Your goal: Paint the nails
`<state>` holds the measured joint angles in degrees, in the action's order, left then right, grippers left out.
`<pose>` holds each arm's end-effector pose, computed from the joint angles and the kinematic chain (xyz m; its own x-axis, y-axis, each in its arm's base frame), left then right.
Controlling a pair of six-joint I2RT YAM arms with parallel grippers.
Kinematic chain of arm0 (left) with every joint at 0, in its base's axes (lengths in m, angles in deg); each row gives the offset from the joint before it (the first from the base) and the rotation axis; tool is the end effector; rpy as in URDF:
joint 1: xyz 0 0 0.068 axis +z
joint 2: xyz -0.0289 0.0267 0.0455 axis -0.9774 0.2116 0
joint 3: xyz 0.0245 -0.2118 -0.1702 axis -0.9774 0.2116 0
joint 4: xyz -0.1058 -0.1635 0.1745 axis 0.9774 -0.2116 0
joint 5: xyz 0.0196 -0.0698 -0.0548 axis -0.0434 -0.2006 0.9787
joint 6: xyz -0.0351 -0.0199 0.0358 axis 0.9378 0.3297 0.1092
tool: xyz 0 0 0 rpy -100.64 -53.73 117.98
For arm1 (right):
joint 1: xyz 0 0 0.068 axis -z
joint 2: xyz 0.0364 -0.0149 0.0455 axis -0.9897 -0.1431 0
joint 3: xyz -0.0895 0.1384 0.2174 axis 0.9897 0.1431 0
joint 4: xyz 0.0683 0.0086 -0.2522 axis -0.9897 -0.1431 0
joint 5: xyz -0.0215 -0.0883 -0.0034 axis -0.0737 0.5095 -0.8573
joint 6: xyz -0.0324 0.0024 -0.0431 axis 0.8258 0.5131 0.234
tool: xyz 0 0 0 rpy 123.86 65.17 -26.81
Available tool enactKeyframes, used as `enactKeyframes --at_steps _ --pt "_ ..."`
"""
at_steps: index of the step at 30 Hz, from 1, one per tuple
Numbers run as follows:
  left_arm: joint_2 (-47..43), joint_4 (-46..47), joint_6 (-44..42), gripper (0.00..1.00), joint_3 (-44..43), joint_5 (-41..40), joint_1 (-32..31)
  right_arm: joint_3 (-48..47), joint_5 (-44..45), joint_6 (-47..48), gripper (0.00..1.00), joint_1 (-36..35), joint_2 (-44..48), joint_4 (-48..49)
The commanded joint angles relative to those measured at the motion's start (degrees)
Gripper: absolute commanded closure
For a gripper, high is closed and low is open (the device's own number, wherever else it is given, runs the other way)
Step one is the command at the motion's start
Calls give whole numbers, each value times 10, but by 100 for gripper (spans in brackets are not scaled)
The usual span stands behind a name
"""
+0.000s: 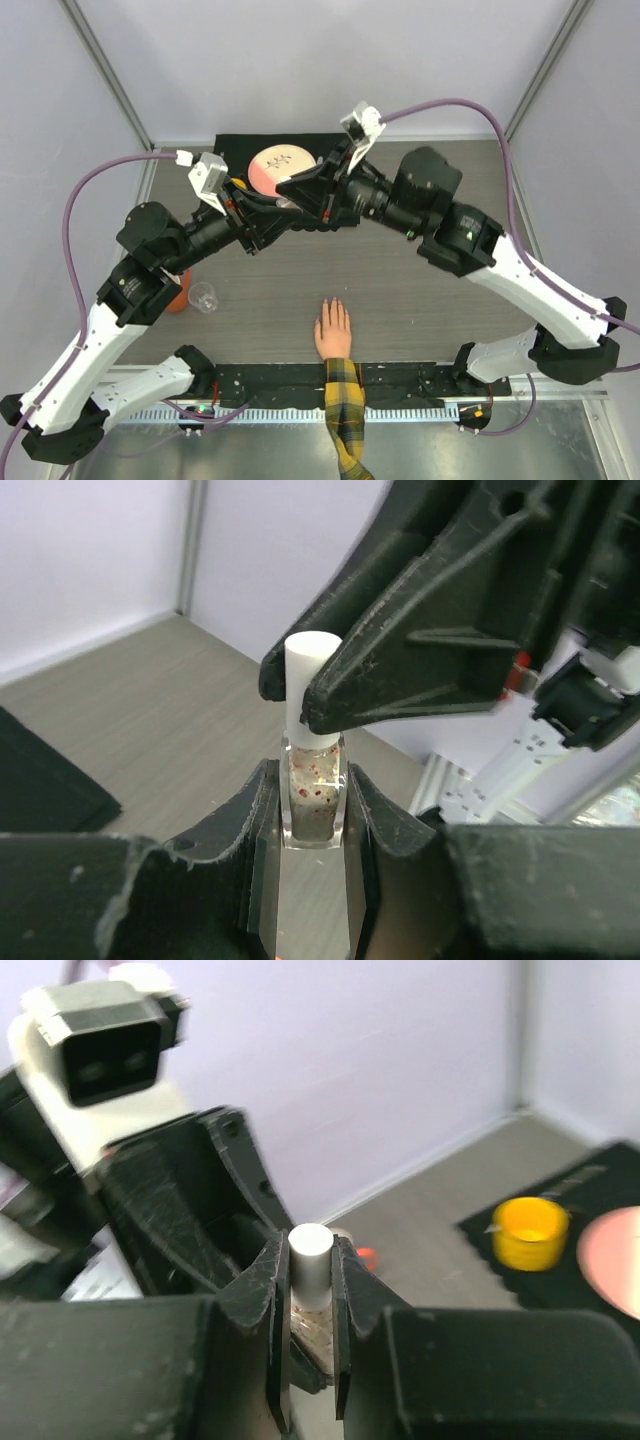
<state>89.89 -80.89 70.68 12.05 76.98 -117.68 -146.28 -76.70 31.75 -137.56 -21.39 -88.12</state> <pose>0.1184 -0.1142 0.4739 -0.2494 -0.3084 -0.9180 0.8258 0.4275 -0.3679 0.1471 0.2314 0.5267 -0.2260 0.1845 -0.9565 -0.9102 0.3099 0.2748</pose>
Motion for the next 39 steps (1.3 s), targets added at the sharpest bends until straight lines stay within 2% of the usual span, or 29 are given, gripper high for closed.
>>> enactKeyframes --at_steps 1,2,3,5,6,12,16,18,19,20,22,23,24,27,31,33,35,36,37,38,39 --pt "34 91 -74 100 -40 -134 7 25 352 69 99 -172 12 -45" --pt "45 99 -91 100 -44 -133 7 11 472 94 99 -204 -6 -61" --pt "53 109 -100 100 -48 -131 7 -57 521 101 99 -246 -37 -91" --pt "82 104 -128 100 -70 -123 7 -130 610 92 99 -265 -115 -181" --pt "88 98 -136 100 -73 -124 7 -170 619 78 99 -270 -128 -198" --pt "82 83 -169 100 -67 -109 7 -228 666 69 99 -287 -170 -258" --pt "69 62 -165 100 -61 -69 7 -280 645 72 99 -288 -198 -302" --pt "56 56 -165 100 -51 -64 7 -276 643 70 93 -288 -193 -303" --pt "52 51 -164 100 -48 -64 7 -274 639 66 87 -287 -191 -301" --pt "47 44 -165 100 -43 -65 7 -274 638 69 74 -287 -189 -300" --pt "37 33 -167 100 -40 -58 8 -283 643 73 62 -287 -185 -301" --pt "35 15 -167 100 -40 -54 7 -294 643 79 51 -287 -182 -300" --pt "32 8 -166 100 -39 -48 7 -301 641 84 48 -286 -178 -300" --pt "15 -11 -165 100 -26 -50 7 -330 612 117 31 -286 -173 -302" --pt "-15 -29 -163 100 -7 -58 7 -333 531 135 20 -267 -130 -302" --pt "-18 -45 -159 100 -11 -52 7 -322 446 125 18 -243 -110 -305" --pt "-18 -54 -152 100 -19 -30 7 -311 343 104 17 -164 -82 -309" --pt "-17 -56 -141 100 -22 -19 7 -300 233 94 17 -133 -76 -308" --pt "-18 -61 -134 100 -28 -5 7 -296 194 85 17 -81 -70 -308" --pt "-19 -62 -126 100 -30 21 7 -296 154 84 17 -63 -67 -308" --pt "-18 -61 -106 100 -31 39 7 -301 63 86 17 -44 -67 -309"
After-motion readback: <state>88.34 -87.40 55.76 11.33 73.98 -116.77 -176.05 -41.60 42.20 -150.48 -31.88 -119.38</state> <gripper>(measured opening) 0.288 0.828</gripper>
